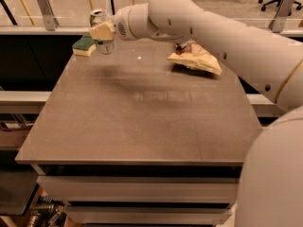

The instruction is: Move 7up can near sponge

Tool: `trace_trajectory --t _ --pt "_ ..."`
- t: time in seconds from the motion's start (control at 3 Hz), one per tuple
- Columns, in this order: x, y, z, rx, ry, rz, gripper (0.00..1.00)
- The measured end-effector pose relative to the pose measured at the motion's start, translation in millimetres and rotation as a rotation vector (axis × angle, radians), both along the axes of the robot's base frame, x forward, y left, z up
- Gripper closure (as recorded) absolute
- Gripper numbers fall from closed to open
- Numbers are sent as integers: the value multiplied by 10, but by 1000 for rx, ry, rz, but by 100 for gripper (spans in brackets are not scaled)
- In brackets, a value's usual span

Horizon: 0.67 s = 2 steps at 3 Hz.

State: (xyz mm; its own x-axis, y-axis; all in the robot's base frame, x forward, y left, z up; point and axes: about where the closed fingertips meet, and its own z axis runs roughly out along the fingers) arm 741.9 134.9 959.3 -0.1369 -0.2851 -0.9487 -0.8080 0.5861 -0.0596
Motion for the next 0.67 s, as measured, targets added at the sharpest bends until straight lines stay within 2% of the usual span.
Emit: trace_trajectory --t 0.67 --pt "387 -193 -232 11 -4 -84 100"
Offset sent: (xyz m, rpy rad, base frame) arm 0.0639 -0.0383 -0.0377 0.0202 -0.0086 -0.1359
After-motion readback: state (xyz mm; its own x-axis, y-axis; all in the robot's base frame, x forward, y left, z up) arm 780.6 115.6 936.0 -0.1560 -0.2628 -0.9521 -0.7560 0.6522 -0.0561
